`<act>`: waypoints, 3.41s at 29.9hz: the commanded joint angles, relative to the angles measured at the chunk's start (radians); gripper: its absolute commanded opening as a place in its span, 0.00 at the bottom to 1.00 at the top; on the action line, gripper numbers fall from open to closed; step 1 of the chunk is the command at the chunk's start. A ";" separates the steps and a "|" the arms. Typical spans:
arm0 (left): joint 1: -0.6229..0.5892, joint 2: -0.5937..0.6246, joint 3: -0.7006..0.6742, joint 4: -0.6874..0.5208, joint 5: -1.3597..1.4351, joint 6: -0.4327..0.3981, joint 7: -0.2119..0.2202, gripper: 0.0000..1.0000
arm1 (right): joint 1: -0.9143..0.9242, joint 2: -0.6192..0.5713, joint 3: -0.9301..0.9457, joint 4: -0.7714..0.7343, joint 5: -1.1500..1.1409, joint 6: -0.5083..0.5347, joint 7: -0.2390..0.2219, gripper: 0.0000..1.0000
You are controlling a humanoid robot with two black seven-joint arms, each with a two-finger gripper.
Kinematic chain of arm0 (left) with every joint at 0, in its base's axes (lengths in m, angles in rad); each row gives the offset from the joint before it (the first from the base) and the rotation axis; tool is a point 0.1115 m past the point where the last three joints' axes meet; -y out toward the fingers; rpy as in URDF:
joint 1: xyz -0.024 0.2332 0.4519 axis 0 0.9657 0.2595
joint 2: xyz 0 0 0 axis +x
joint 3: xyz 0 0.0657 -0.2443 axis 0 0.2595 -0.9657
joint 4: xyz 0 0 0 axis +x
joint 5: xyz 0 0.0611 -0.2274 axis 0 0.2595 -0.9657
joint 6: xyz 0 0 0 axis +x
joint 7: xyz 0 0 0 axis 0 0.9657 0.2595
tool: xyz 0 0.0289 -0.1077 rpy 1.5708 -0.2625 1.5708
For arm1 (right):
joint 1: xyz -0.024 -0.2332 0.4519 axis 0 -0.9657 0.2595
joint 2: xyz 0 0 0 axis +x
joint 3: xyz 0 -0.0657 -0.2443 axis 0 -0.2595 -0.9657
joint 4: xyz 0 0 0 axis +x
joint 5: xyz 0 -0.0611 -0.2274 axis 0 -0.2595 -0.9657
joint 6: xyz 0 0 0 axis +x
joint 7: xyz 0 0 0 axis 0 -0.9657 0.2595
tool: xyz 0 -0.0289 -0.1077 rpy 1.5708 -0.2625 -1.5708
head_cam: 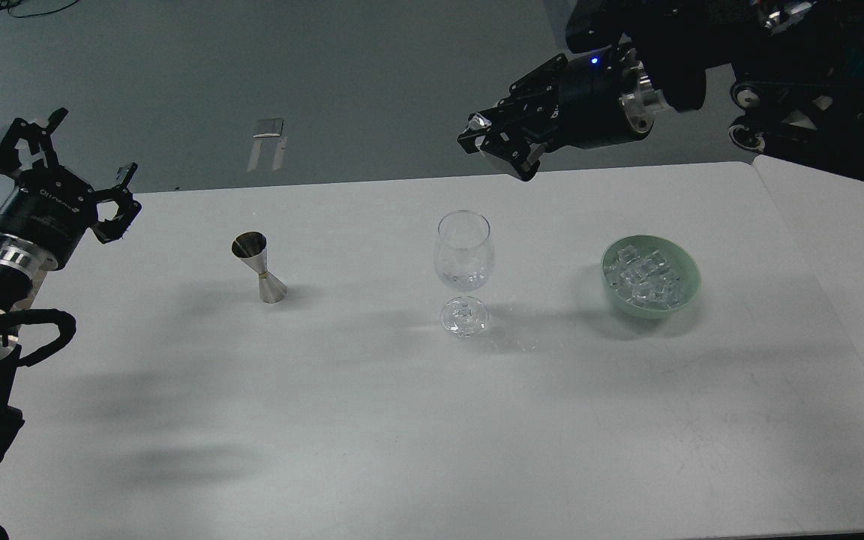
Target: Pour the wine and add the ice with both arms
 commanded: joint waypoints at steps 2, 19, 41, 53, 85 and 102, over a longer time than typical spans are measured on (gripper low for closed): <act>-0.001 -0.001 0.000 -0.002 0.012 0.000 0.000 0.98 | 0.012 0.031 -0.043 0.006 0.023 0.056 0.016 0.00; 0.001 -0.001 0.000 -0.003 0.012 0.000 -0.001 0.98 | 0.002 0.132 -0.089 -0.058 0.030 0.075 0.036 0.00; 0.001 -0.001 0.000 -0.003 0.012 0.000 0.000 0.98 | -0.001 0.138 -0.118 -0.081 0.053 0.079 0.034 0.15; -0.001 0.001 0.000 -0.003 0.012 0.000 0.000 0.98 | -0.004 0.137 -0.118 -0.081 0.055 0.078 0.033 0.34; -0.065 0.004 0.003 0.027 0.051 0.000 -0.001 0.98 | -0.408 0.026 0.561 -0.382 0.949 -0.051 0.022 0.96; -0.302 -0.022 0.282 0.237 0.086 0.000 -0.119 0.98 | -0.758 0.278 1.041 -0.661 1.228 0.154 0.069 0.99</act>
